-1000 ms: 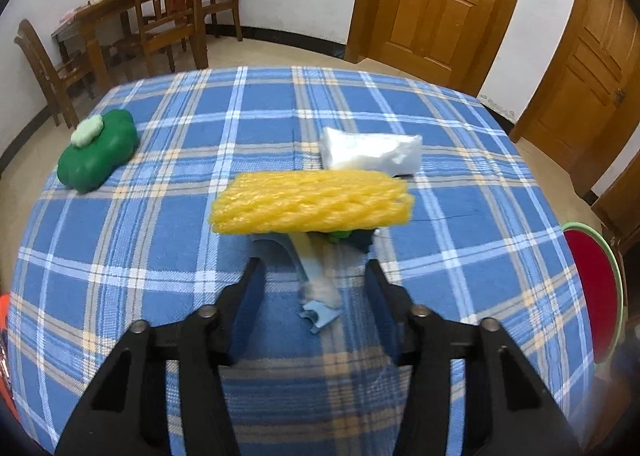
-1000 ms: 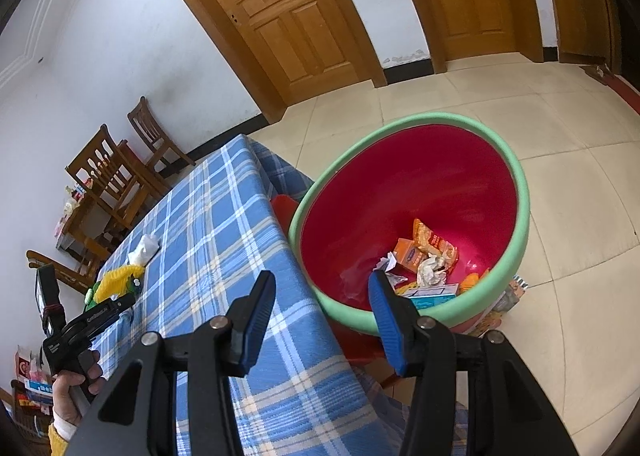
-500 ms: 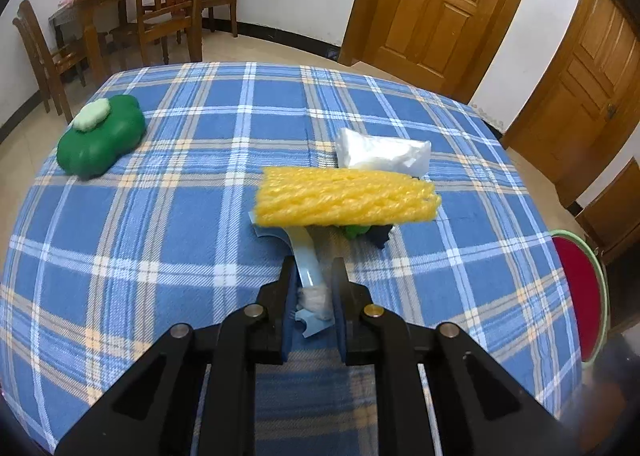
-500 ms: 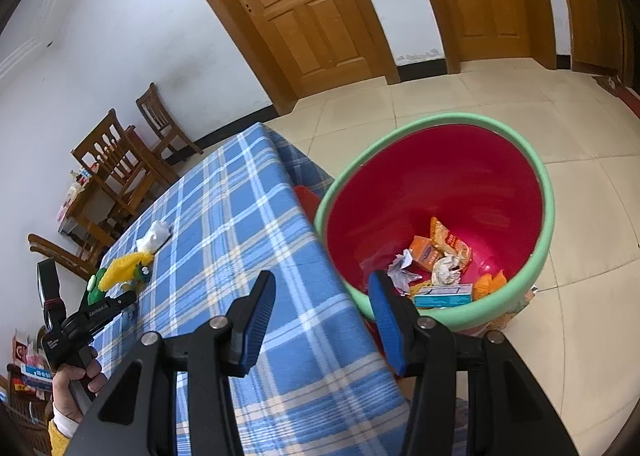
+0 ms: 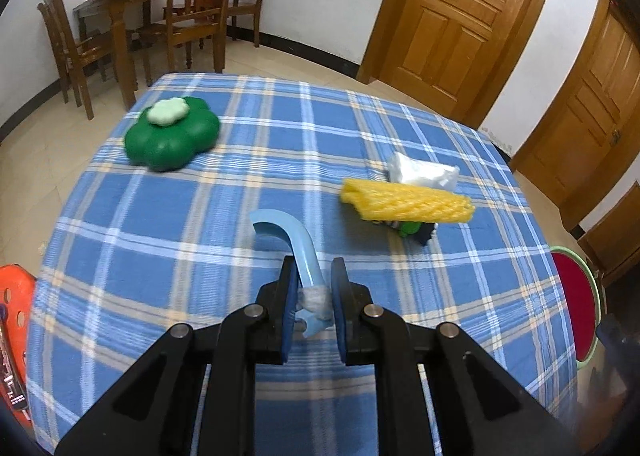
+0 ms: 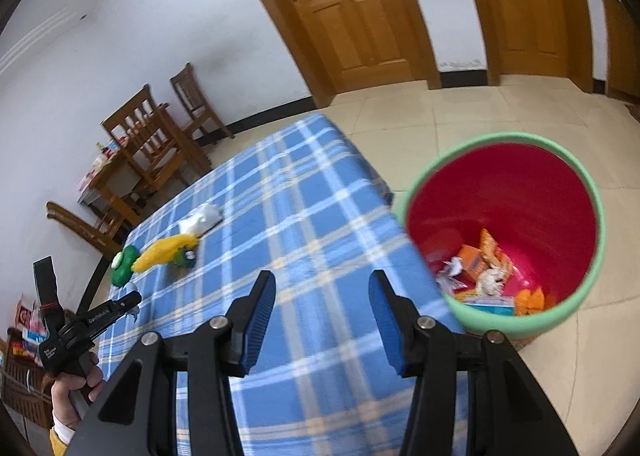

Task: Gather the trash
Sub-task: 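Grasp the blue plastic hook with the left gripper while the right gripper approaches the yellow corn toy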

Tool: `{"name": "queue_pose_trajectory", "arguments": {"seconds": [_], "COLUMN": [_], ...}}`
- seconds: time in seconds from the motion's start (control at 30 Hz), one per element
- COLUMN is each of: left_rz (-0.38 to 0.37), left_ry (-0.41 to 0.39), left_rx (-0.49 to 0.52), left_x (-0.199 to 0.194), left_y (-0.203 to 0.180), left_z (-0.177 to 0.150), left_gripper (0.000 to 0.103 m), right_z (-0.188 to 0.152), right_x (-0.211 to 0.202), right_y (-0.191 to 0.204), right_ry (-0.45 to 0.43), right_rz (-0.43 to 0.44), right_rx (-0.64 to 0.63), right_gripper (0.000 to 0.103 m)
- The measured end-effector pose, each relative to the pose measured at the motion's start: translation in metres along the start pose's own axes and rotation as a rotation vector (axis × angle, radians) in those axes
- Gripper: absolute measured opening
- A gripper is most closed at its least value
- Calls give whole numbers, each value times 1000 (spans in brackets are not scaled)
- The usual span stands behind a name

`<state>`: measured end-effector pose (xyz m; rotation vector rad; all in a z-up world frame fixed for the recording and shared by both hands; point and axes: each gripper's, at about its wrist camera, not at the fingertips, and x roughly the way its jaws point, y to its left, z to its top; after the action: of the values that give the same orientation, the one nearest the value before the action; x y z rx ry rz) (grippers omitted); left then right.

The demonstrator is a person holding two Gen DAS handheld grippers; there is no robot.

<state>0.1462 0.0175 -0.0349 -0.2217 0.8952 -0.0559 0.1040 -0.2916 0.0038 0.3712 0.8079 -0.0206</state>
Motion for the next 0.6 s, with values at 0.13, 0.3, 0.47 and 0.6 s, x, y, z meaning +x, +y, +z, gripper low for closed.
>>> {"name": "queue_pose_trajectory", "arguments": {"seconds": [0.13, 0.3, 0.47, 0.6], "left_rz": [3, 8, 16, 19], "left_ry": [-13, -31, -47, -50], "left_rx": [-34, -72, -100, -117], "left_x": [-7, -14, -19, -20], "left_y": [15, 33, 49, 60], "left_z": [1, 1, 3, 4], "left_gripper": [16, 16, 16, 16], "right_z": [3, 4, 3, 1], "right_x": [11, 26, 42, 54], "right_y": [25, 51, 82, 108], "right_ry": [19, 68, 98, 115], "right_rz": [30, 72, 95, 112], "right_rx": [-44, -87, -145, -185], "right_gripper": [52, 54, 62, 71]}}
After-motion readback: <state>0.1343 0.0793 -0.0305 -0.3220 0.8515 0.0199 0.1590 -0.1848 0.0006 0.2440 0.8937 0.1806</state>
